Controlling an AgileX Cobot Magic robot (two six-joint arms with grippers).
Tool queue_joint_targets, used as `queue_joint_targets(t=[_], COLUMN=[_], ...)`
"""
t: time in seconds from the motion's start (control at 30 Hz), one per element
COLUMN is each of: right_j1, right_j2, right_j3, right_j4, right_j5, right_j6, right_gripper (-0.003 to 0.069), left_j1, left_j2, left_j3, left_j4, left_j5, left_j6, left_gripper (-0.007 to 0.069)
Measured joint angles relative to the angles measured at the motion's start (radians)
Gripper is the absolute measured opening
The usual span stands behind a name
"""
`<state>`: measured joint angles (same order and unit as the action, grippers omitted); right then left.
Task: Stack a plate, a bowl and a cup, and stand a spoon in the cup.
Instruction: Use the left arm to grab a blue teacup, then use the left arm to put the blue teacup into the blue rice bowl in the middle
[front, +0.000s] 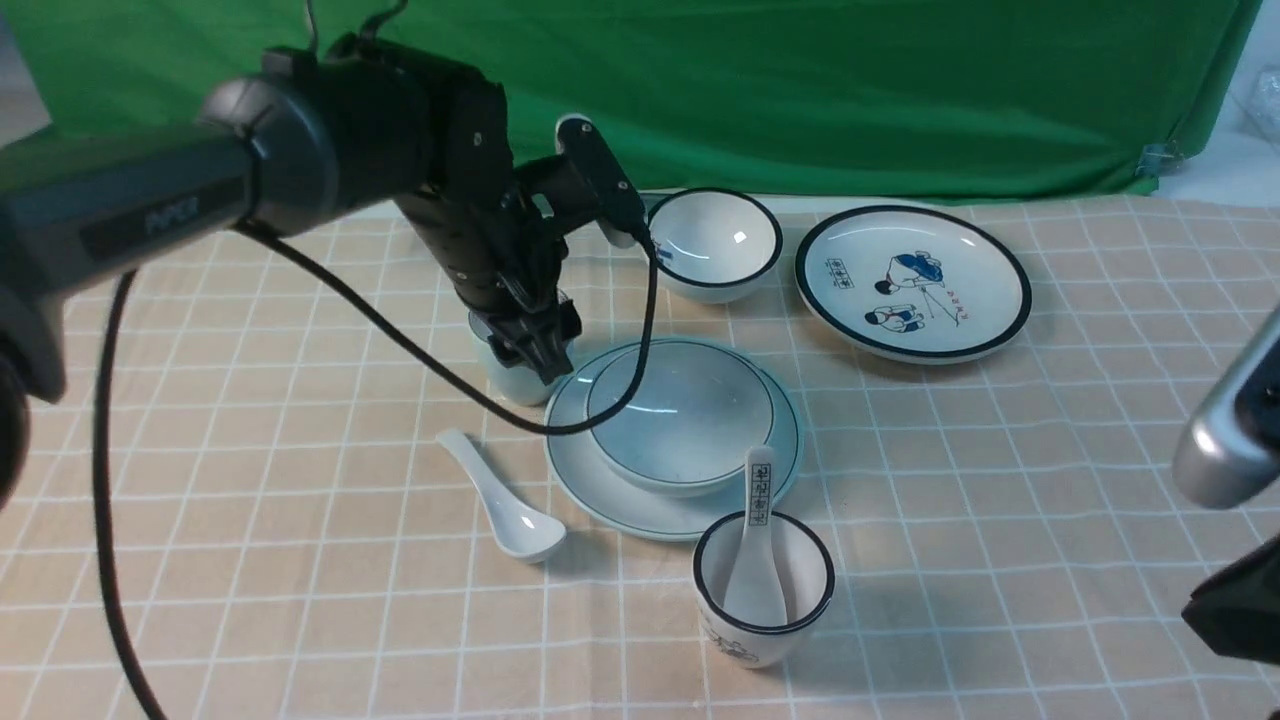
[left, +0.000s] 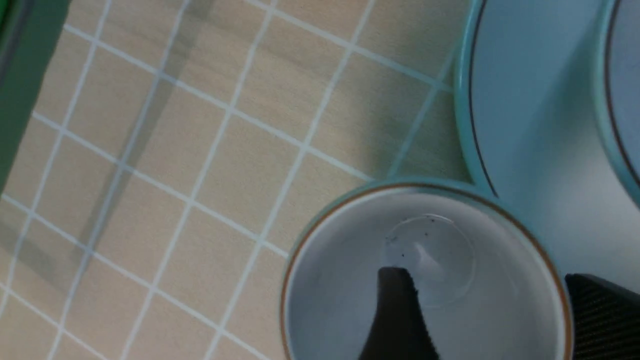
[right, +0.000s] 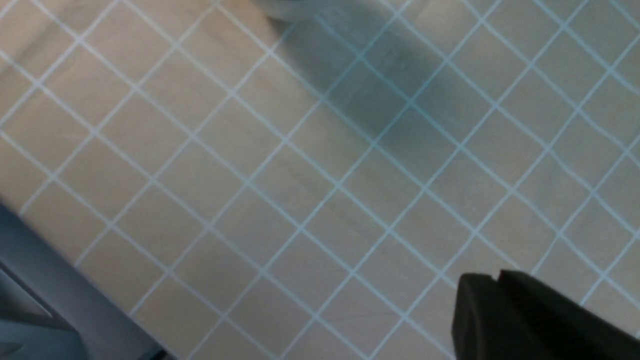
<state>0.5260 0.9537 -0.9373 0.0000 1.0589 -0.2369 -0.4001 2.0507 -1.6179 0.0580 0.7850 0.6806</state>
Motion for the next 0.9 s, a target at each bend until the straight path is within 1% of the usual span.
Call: queue_joint_targets(t=[0.03, 0.07, 0.17, 0.2, 0.23, 0.33, 0.4, 0.43, 0.47, 0.57, 0.63, 0.7, 0.73, 0.8, 0.9], right_j1=[0.000, 0.000, 0.000, 0.000, 0.000, 0.000, 0.000, 0.000, 0.000, 0.000, 0.000, 0.000, 0.000, 0.000, 0.000], right_j2=[-0.013, -0.025, -0.051, -0.058, -0.063, -0.075, -0.078, -0.078, -0.078, -0.078, -0.078, -0.078, -0.078, -0.078, -0.078], right_j3=[0.013, 0.020, 0.028, 0.028, 0.029, 0.030, 0.030, 0.030, 0.030, 0.032, 0.032, 0.032, 0.032, 0.032, 0.032], right_j4=[0.000, 0.000, 0.000, 0.000, 0.000, 0.000, 0.000, 0.000, 0.000, 0.000, 0.000, 0.000, 0.000, 0.000, 0.000], right_j5=[-0.001, -0.002, -0.006, -0.011, -0.014, -0.028, -0.028, -0.030, -0.030, -0.033, -0.037, -0.037, -0.037, -0.036, -0.036], right_j6=[0.008, 0.011, 0.016, 0.016, 0.016, 0.018, 0.018, 0.018, 0.018, 0.018, 0.018, 0.018, 0.018, 0.019, 0.035], right_gripper=[0.0073, 0.0074, 0.0077, 0.0078, 0.0080, 0.0088, 0.0090, 0.0091, 0.0091, 0.0093, 0.0095, 0.0097, 0.0098, 0.0100, 0.0105], left_j1=[0.000, 0.000, 0.001, 0.002, 0.003, 0.008, 0.009, 0.005, 0.003, -0.044, -0.093, -0.146, -0.155, -0.184, -0.220], left_j2=[0.012, 0.021, 0.036, 0.037, 0.037, 0.029, 0.005, -0.026, -0.031, -0.082, -0.087, -0.063, -0.060, -0.032, 0.020], left_j3=[0.000, 0.000, 0.000, -0.001, -0.004, -0.046, -0.090, -0.126, -0.135, -0.178, -0.181, -0.175, -0.173, -0.170, -0.167], left_j4=[0.002, 0.005, 0.007, 0.007, 0.009, 0.000, -0.040, -0.105, -0.114, -0.215, -0.229, -0.228, -0.228, -0.222, -0.175], left_j5=[0.000, 0.004, 0.025, 0.034, 0.051, 0.123, 0.193, 0.253, 0.261, 0.351, 0.401, 0.414, 0.413, 0.389, 0.320], left_j6=[0.000, 0.000, 0.000, 0.000, 0.002, 0.001, -0.006, -0.017, -0.019, -0.030, -0.035, -0.044, -0.045, -0.047, -0.052], left_gripper=[0.0358, 0.0310, 0.0122, 0.0075, 0.0049, 0.0040, 0.0040, 0.0040, 0.0040, 0.0040, 0.0040, 0.0040, 0.0040, 0.0040, 0.0040])
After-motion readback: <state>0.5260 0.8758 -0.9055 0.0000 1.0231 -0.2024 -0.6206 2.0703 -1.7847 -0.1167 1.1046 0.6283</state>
